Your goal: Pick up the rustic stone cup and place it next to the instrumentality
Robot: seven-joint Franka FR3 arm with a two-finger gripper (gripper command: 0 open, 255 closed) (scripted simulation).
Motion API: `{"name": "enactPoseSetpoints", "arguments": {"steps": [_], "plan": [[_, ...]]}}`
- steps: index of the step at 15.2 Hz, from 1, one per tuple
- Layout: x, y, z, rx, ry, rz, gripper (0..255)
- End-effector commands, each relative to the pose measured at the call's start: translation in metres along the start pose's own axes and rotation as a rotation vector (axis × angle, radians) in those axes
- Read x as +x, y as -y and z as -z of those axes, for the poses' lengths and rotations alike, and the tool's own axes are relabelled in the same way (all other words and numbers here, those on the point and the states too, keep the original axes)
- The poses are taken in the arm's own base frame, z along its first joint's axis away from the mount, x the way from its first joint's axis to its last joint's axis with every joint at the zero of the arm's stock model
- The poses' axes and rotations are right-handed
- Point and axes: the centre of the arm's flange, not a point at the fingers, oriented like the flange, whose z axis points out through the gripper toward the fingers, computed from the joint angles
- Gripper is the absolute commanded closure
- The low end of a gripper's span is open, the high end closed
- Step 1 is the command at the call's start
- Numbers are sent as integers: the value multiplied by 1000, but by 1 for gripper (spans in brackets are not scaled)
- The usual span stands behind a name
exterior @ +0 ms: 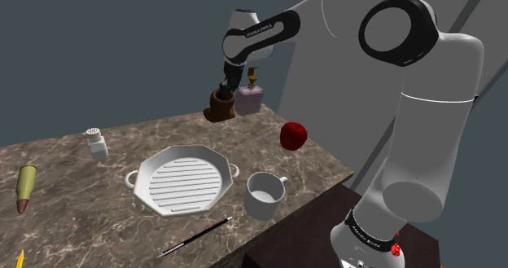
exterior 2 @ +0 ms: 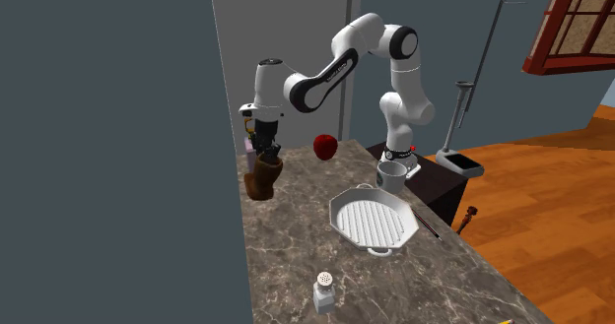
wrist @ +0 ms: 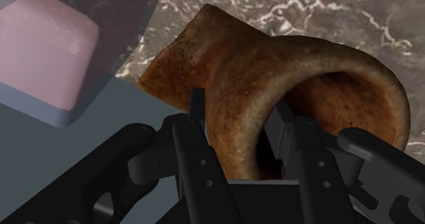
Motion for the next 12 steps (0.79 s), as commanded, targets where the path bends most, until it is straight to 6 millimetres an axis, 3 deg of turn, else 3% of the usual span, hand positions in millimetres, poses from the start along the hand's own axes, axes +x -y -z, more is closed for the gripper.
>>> {"name": "enactPoseSetpoints", "arguments": {"steps": [1, 12], "plan": [[1, -1, 9, 0, -1, 0, 255], [8, -5, 66, 0, -1, 0, 255]]}}
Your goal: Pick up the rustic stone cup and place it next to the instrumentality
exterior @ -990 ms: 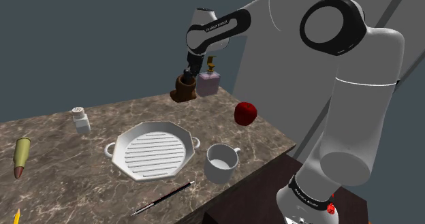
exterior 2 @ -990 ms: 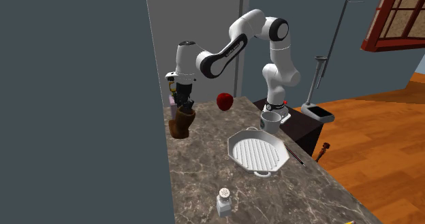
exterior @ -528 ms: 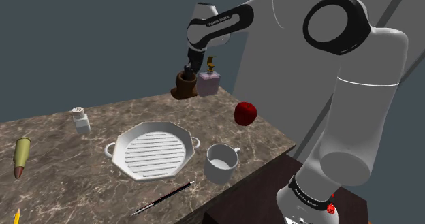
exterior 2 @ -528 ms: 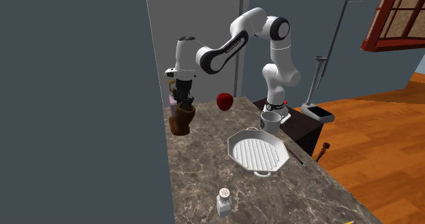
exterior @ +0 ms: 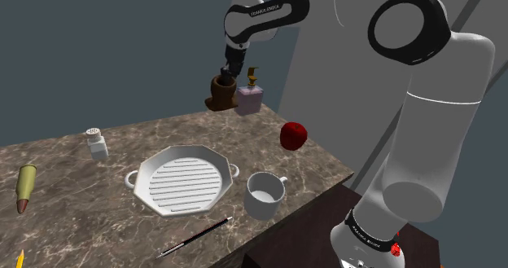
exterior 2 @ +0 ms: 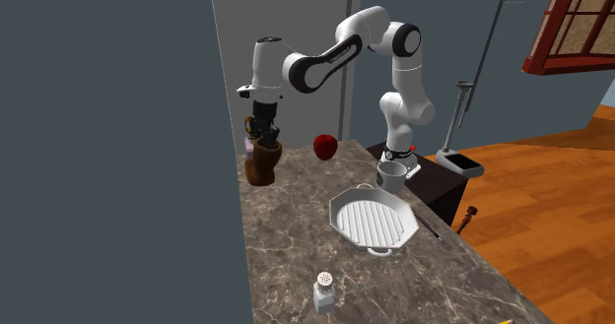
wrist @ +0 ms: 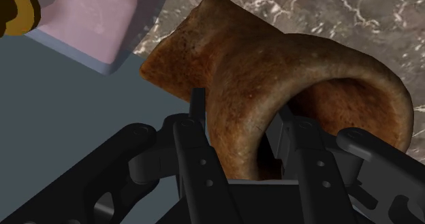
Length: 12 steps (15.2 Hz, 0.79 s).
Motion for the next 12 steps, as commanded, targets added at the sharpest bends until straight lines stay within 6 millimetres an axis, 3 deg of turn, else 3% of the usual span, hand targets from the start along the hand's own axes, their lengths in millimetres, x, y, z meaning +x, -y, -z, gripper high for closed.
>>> {"name": "enactPoseSetpoints", "arguments": {"steps": [1, 12], "plan": [[1, -1, 11, 0, -1, 0, 255], [9, -6, 69, 0, -1, 0, 255]]}}
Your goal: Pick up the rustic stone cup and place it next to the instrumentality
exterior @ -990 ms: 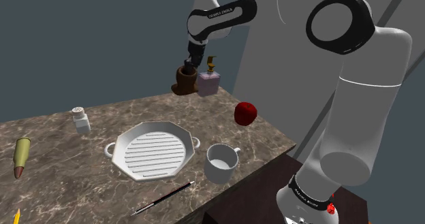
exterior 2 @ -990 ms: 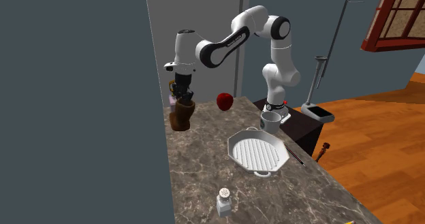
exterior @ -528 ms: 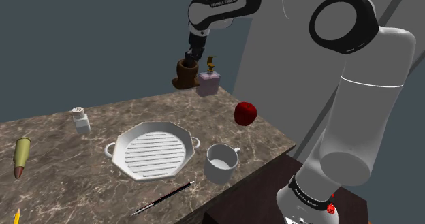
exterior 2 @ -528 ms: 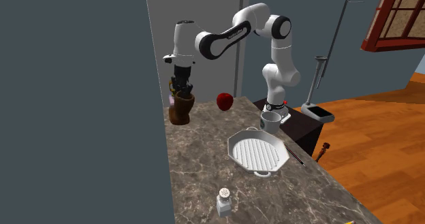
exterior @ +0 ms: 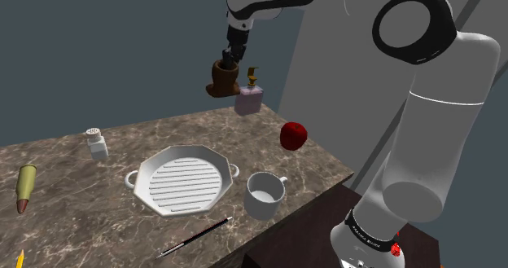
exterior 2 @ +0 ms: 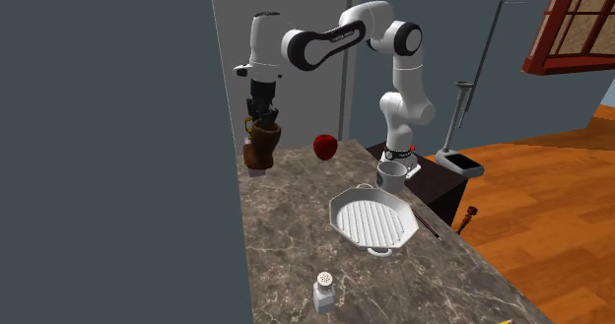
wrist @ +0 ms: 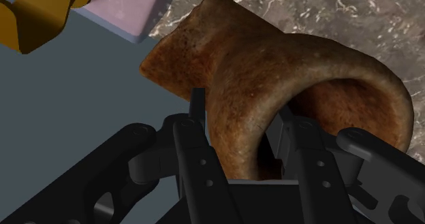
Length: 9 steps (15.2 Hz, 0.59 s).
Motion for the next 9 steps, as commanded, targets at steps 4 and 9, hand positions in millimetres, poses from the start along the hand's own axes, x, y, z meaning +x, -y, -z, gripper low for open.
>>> {"name": "enactPoseSetpoints", "arguments": {"steps": [4, 9], "plan": [[4, -1, 27, 0, -1, 0, 255], [7, -3, 53, 0, -1, 0, 255]]}}
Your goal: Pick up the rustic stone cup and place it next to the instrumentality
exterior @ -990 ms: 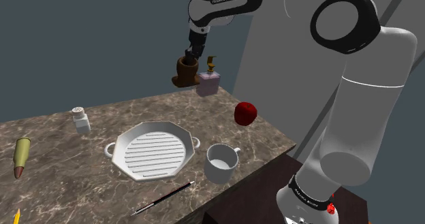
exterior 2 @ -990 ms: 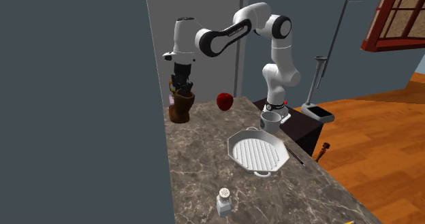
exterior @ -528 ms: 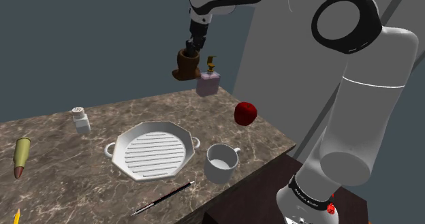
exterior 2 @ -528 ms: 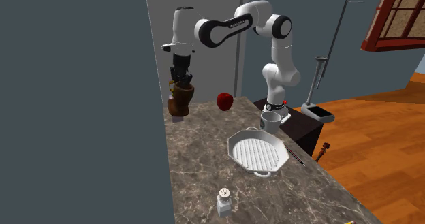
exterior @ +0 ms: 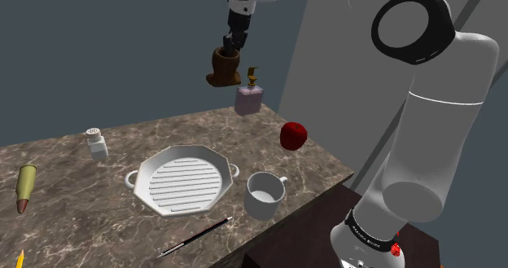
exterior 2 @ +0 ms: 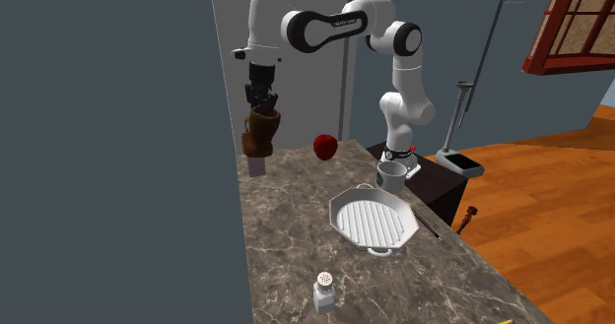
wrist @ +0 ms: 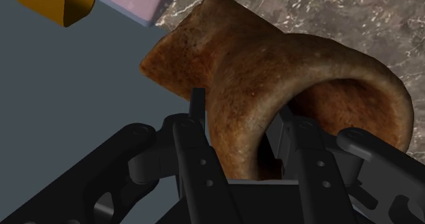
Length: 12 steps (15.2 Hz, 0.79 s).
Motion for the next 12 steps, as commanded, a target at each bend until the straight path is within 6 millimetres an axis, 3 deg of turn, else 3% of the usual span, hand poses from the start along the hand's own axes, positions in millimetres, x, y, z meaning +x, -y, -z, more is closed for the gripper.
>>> {"name": "enactPoseSetpoints", "arguments": {"steps": [1, 8, 12], "plan": [[2, -2, 12, 0, -1, 0, 255], [6, -5, 47, 0, -1, 0, 255], [-7, 46, 53, 0, -1, 0, 255]]}}
